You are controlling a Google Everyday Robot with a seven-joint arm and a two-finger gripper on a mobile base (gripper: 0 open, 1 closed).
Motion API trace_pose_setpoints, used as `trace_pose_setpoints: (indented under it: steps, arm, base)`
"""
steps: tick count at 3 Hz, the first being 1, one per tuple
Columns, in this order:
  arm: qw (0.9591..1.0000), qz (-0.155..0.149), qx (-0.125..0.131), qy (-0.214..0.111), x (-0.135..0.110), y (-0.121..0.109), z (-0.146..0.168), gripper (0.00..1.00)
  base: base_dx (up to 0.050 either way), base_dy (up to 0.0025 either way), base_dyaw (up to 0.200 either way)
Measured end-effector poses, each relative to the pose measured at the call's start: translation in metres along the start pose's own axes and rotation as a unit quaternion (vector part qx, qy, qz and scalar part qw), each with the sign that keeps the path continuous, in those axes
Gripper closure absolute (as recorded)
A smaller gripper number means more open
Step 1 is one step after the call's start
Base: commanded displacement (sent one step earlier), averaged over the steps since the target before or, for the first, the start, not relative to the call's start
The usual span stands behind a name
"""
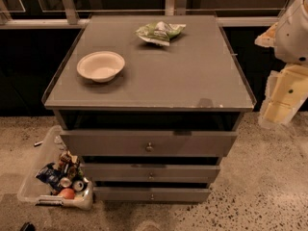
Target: Open bottom drawer
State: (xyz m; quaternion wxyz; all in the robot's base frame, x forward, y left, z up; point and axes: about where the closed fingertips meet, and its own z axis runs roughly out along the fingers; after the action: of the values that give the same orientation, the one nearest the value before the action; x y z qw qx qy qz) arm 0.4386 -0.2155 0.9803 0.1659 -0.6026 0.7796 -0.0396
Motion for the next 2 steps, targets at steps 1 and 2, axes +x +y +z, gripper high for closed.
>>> trace_pose_setpoints:
  steps: [1,2]
  arm:
    - [1.0000,0.000,0.000,0.000,0.0000,0.0000,0.0000,0.00]
    - [1.0000,0.000,0.000,0.000,0.0000,0.0000,0.0000,0.00]
  base:
    - [-0.050,0.00000,0.000]
    - [0.000,0.00000,0.000]
